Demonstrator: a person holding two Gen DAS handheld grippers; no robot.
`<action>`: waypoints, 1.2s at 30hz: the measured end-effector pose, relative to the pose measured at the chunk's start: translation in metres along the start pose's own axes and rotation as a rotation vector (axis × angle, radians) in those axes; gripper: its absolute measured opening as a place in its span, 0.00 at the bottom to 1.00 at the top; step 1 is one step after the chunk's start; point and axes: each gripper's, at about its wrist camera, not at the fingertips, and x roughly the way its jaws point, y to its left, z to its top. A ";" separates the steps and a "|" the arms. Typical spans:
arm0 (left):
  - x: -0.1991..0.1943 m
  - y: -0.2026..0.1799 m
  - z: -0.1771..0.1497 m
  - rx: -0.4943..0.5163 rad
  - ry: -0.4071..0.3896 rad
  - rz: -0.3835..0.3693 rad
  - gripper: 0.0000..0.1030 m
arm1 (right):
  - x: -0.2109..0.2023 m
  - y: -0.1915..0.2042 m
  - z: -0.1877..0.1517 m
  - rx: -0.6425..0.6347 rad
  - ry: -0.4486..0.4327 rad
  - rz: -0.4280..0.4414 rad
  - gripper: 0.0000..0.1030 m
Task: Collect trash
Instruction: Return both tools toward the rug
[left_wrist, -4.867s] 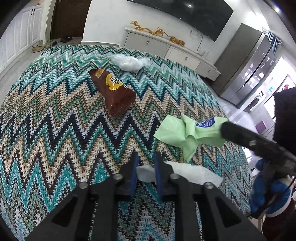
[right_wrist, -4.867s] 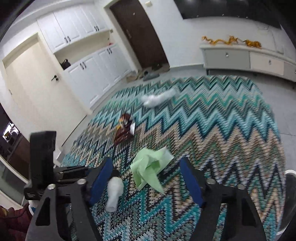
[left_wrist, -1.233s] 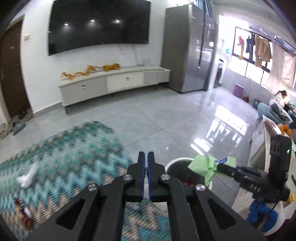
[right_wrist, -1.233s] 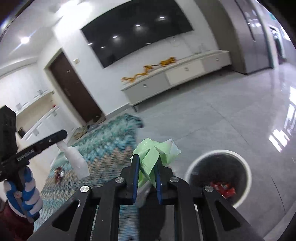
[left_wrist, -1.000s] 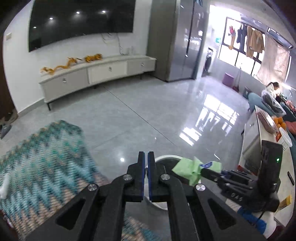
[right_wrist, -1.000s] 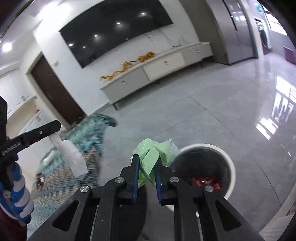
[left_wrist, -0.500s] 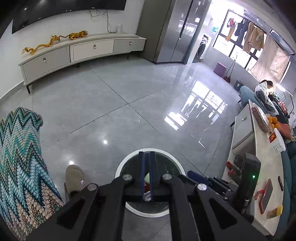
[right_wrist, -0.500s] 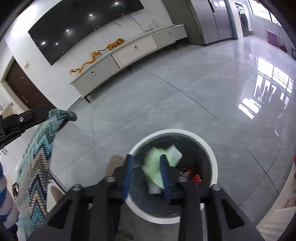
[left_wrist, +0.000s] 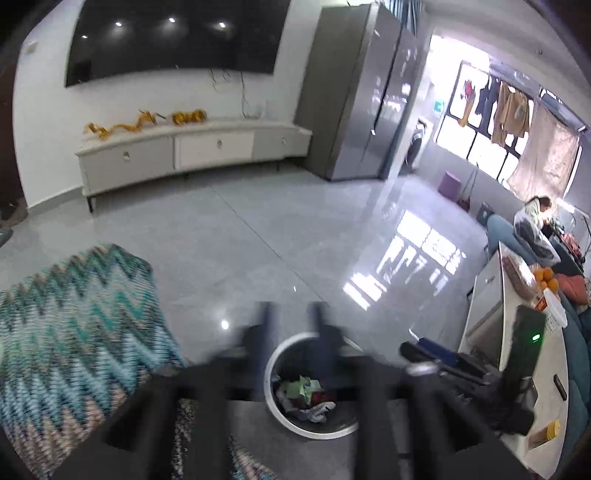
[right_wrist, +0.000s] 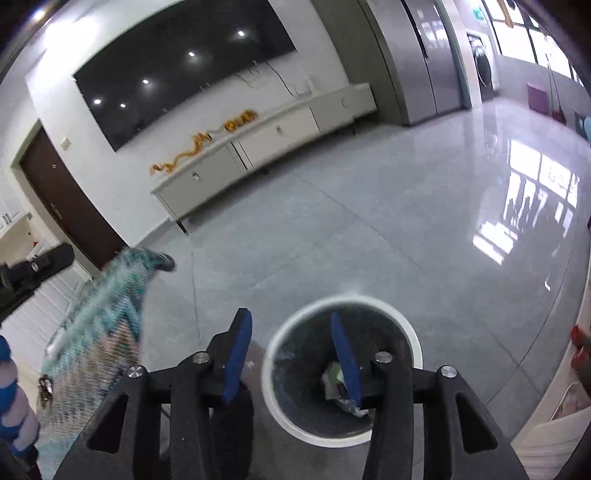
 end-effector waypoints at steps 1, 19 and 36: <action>-0.011 0.003 0.000 -0.012 -0.029 0.010 0.71 | -0.009 0.008 0.004 -0.010 -0.020 0.006 0.44; -0.220 0.114 -0.013 -0.122 -0.400 0.340 0.71 | -0.132 0.178 0.037 -0.268 -0.268 0.181 0.74; -0.311 0.220 -0.074 -0.352 -0.426 0.599 0.82 | -0.175 0.285 0.003 -0.448 -0.334 0.307 0.98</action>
